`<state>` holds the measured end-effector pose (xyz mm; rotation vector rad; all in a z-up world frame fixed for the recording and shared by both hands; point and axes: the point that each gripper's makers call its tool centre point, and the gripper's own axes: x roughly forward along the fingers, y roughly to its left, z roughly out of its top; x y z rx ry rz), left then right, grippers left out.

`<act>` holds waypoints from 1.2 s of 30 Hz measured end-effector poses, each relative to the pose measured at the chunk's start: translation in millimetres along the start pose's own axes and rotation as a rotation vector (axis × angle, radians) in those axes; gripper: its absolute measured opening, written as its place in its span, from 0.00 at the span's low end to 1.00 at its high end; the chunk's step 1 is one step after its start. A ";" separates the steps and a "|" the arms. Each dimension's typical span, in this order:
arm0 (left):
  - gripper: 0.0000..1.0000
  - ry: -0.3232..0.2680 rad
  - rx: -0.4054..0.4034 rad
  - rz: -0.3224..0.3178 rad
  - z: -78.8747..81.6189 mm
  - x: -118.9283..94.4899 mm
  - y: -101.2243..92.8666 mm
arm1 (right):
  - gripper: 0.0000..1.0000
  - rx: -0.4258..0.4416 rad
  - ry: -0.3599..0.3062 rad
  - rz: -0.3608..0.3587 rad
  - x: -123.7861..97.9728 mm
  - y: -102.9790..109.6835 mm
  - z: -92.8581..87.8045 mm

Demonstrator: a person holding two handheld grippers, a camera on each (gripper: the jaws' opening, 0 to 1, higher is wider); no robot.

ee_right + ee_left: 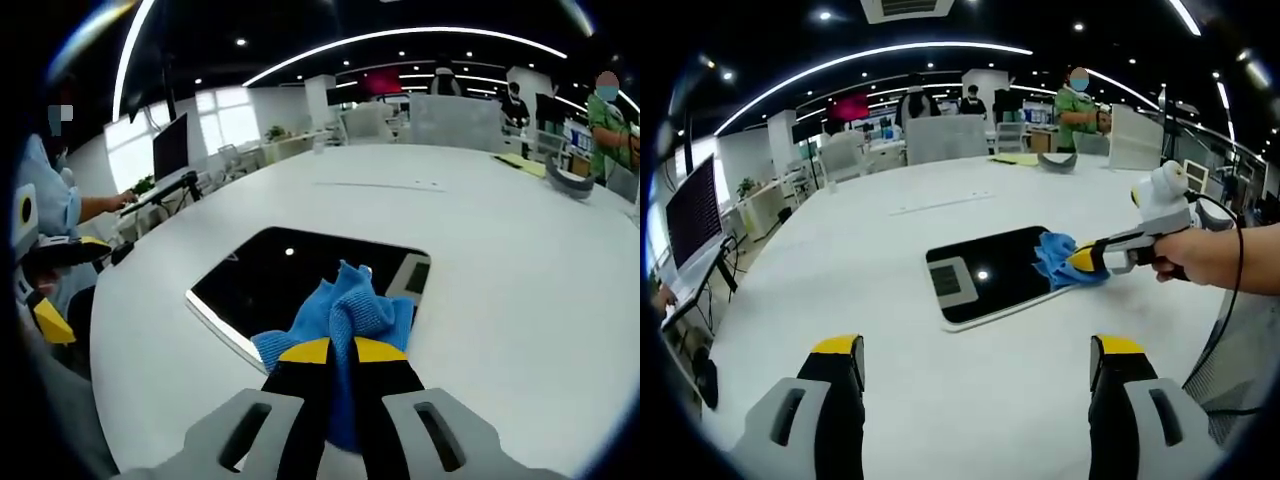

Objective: Wipe the mirror surface with the cleaning cloth until all visible marks leave the cleaned area.

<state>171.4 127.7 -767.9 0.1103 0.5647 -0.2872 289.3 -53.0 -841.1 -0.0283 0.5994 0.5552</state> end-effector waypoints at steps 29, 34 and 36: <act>0.94 -0.001 -0.005 0.004 0.0 -0.1 2.1 | 0.03 0.030 -0.001 -0.025 10.1 -13.6 8.4; 0.94 0.000 -0.008 0.003 -0.5 0.3 2.3 | 0.03 0.035 -0.002 -0.027 12.4 -15.8 10.2; 0.94 0.001 -0.009 0.004 -0.6 0.3 2.5 | 0.03 0.038 -0.002 -0.028 13.6 -16.8 11.1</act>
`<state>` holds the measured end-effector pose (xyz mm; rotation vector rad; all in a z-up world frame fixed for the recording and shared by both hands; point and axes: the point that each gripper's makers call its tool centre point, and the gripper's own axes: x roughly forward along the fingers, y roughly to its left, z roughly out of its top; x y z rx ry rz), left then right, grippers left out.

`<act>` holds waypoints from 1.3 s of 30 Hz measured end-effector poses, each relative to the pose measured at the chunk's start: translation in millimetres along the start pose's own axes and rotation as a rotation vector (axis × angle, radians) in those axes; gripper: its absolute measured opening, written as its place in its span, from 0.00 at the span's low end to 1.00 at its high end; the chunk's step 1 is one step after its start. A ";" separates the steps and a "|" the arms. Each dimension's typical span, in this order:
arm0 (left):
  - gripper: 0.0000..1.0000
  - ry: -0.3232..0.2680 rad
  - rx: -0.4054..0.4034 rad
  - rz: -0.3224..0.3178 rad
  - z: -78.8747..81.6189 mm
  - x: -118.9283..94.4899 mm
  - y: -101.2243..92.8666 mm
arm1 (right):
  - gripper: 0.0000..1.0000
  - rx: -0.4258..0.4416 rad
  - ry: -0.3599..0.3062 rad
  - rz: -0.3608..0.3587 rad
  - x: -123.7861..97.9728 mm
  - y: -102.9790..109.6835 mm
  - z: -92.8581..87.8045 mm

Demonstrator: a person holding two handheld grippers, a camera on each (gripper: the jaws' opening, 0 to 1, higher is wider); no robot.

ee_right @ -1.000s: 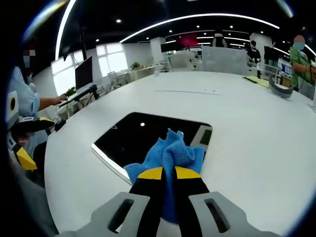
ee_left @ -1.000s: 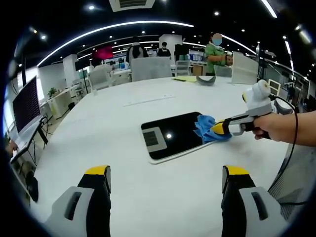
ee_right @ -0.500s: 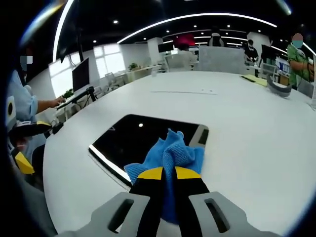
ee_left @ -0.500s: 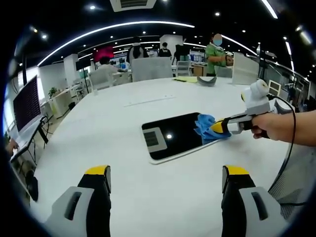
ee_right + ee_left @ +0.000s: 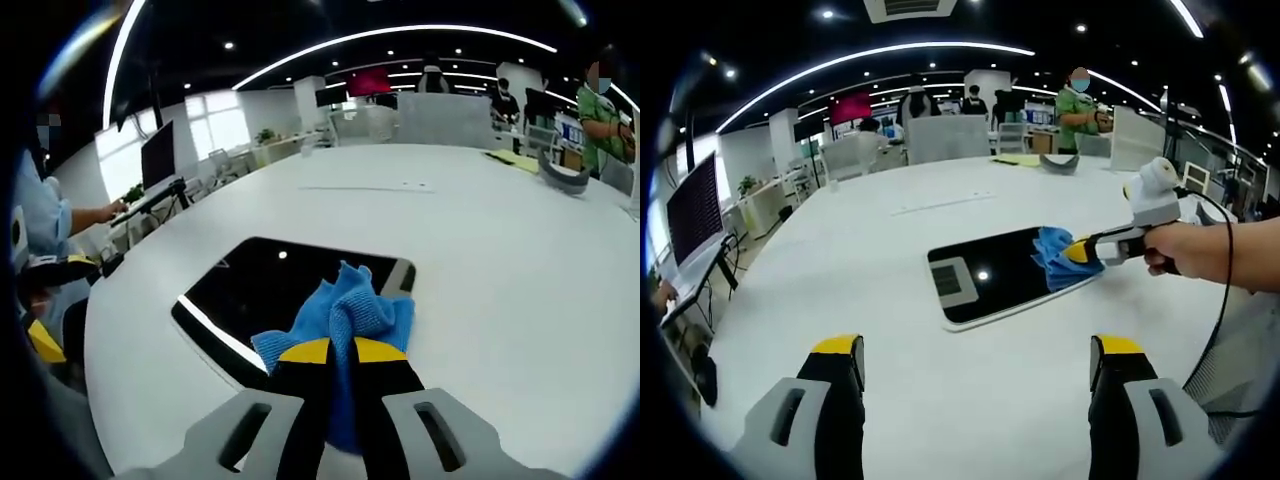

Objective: Wipe the mirror surface with the cleaning cloth until all visible marks leave the cleaned area.

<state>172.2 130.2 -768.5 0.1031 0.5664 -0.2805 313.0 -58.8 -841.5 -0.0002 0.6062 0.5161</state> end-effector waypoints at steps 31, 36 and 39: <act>0.94 0.005 -0.006 -0.001 -1.8 -0.3 0.2 | 0.03 0.001 0.000 -0.013 10.7 -7.8 8.4; 0.94 0.011 -0.005 -0.004 -2.9 0.4 -0.3 | 0.03 0.003 0.000 -0.015 13.9 -10.2 10.8; 0.94 0.011 -0.006 -0.004 -3.1 0.8 -0.4 | 0.03 0.001 0.002 -0.016 15.9 -11.5 12.2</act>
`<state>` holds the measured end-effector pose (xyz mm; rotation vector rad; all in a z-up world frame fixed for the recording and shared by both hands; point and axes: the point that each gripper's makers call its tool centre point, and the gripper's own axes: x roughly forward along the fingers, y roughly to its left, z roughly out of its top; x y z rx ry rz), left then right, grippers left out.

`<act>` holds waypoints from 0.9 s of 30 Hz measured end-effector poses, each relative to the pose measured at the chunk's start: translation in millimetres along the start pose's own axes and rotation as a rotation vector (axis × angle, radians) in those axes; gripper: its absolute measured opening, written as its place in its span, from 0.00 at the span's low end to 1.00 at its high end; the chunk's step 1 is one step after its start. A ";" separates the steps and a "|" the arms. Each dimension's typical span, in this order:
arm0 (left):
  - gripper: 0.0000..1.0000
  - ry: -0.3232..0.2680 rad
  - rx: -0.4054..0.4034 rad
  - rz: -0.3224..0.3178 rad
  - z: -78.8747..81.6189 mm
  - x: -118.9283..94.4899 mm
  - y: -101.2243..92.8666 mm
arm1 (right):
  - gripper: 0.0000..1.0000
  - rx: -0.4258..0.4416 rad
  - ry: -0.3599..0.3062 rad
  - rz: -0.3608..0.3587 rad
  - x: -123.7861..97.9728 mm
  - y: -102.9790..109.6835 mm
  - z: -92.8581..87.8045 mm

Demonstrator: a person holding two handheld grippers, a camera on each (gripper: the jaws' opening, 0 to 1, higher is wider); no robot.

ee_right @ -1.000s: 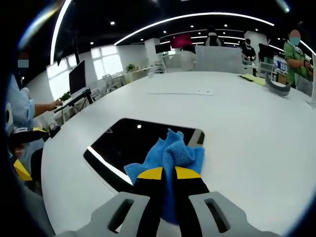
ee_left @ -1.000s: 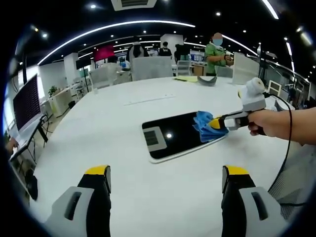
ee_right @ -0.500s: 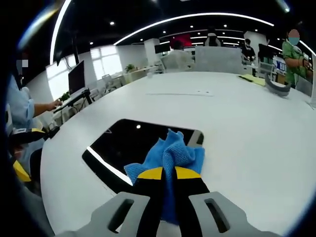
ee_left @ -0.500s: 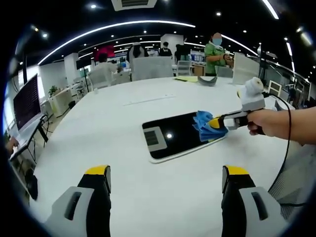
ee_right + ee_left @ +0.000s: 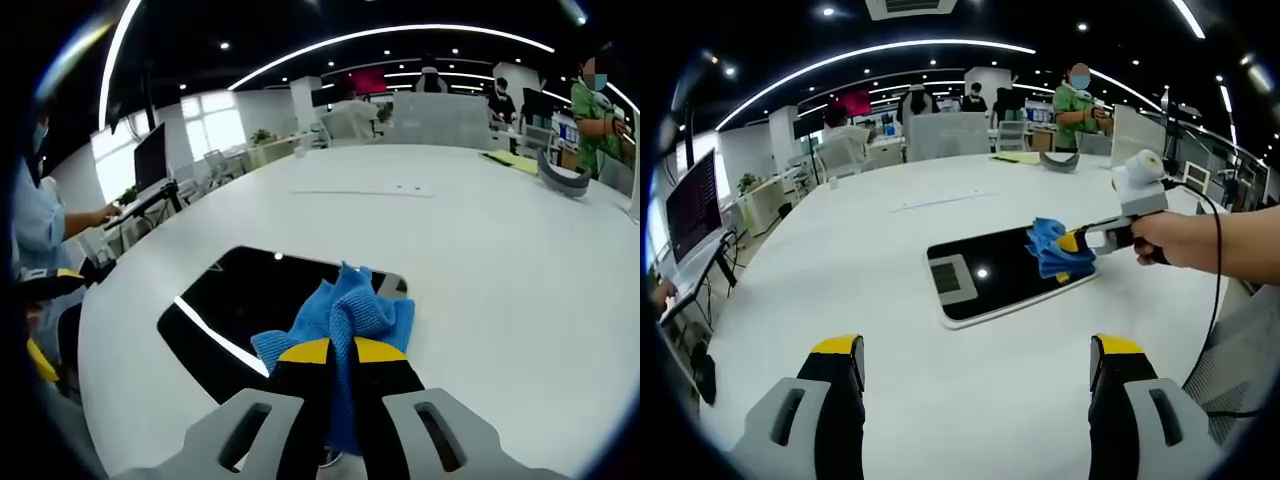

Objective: Wipe the mirror surface with the cleaning cloth until all visible marks leave the cleaned area.

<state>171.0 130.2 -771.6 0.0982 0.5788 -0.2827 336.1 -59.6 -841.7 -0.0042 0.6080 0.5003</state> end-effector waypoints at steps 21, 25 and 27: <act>0.94 0.011 -0.002 -0.001 -2.5 1.1 -0.3 | 0.03 0.004 -0.002 -0.009 8.3 -6.6 7.0; 0.94 0.009 -0.002 -0.001 -2.1 1.2 -0.1 | 0.03 0.002 -0.002 -0.009 8.0 -6.3 6.9; 0.94 0.008 -0.003 0.000 -2.0 1.4 0.3 | 0.03 0.003 -0.003 -0.008 8.4 -6.6 7.2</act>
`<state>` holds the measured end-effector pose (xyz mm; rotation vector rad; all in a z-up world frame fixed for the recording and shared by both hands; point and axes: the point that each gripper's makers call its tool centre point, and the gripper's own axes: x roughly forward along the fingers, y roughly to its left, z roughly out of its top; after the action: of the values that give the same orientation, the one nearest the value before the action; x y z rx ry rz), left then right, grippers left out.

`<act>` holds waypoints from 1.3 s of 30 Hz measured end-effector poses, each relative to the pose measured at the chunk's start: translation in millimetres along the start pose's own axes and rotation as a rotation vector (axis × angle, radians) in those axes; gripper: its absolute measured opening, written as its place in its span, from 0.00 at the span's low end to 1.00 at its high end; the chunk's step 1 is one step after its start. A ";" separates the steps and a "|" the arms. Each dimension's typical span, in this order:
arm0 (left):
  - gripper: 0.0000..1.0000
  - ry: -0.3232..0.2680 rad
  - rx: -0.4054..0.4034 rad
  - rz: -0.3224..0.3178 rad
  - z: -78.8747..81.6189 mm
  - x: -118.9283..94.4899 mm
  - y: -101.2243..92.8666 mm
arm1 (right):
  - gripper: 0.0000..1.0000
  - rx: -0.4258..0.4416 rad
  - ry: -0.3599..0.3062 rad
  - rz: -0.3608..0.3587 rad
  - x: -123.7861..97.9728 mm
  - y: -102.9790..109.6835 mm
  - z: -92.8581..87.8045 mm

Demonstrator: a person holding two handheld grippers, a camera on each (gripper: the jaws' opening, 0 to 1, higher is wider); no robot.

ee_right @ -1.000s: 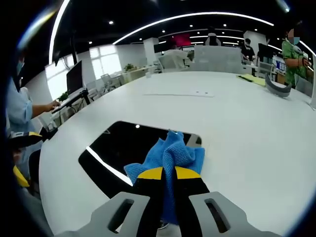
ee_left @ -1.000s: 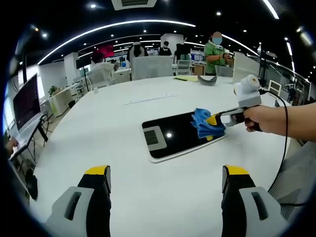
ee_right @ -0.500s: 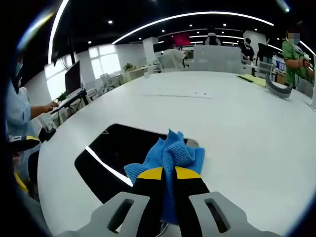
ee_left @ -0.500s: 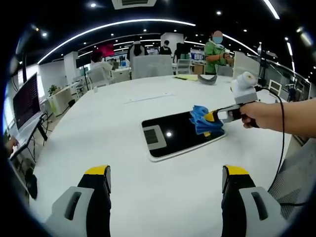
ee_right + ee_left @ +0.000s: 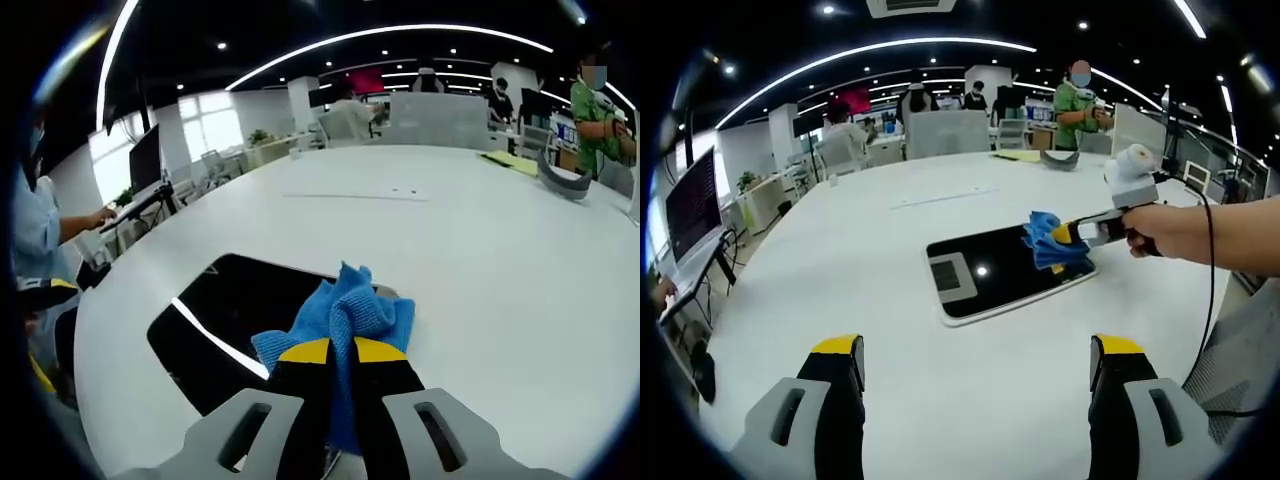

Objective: Wipe the mirror surface with the cleaning cloth until all visible marks leave the cleaned area.

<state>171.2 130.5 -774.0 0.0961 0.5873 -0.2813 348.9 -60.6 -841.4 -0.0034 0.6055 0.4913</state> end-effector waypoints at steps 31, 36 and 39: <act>0.94 0.010 -0.003 -0.002 -2.5 1.0 0.8 | 0.03 0.008 0.003 -0.017 28.2 -17.9 18.2; 0.94 0.005 -0.006 -0.001 -1.4 -0.3 0.7 | 0.03 0.007 0.003 -0.019 28.3 -18.2 18.0; 0.94 0.002 -0.006 0.001 -0.8 -0.6 0.8 | 0.03 0.009 0.003 -0.020 28.6 -18.7 18.0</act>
<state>170.5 131.6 -774.3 0.0907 0.5897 -0.2787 387.4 -61.9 -844.8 -0.0020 0.6105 0.4690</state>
